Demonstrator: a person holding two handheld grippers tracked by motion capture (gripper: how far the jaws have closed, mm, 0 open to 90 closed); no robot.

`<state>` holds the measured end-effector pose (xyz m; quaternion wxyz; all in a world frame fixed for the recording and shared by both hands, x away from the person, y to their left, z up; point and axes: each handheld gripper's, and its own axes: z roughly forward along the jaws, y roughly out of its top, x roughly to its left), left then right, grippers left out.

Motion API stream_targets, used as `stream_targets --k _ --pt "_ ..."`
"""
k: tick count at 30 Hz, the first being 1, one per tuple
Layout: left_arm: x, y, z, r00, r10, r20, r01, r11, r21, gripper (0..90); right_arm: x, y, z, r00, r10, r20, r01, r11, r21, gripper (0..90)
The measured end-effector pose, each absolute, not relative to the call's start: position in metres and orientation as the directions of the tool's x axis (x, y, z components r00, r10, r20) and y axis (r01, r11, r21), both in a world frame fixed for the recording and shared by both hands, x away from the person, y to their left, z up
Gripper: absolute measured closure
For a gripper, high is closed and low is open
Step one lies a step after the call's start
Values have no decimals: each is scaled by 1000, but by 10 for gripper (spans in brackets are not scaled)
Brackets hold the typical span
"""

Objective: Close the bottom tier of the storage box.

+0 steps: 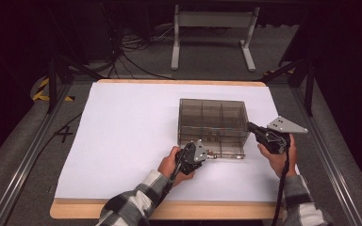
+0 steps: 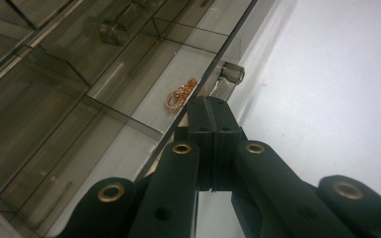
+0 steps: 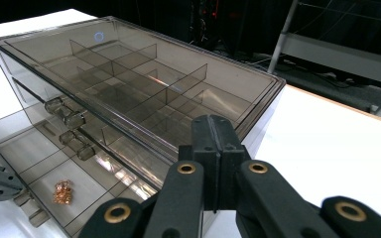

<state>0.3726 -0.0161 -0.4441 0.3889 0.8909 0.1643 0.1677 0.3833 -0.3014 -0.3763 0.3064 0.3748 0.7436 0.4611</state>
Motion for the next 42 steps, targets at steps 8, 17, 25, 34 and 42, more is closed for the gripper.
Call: stream_targets --k 8,17,25,34,42 --pt "378 -18 -443 883 436 174 168 -640 750 899 383 -301 -376 -531 841 -107 277 292 916 900" --pt "382 -18 -443 871 455 187 171 -636 752 899 383 -302 -375 -535 839 -99 285 289 914 900" --pt "388 -14 -444 855 486 181 191 -621 760 899 383 -301 -375 -532 840 -108 283 296 912 900" --pt "393 -12 -444 843 504 187 197 -613 765 899 382 -301 -375 -532 839 -112 283 301 911 900" --pt "397 -11 -444 832 519 196 202 -613 764 899 382 -301 -375 -532 840 -111 282 299 912 900"
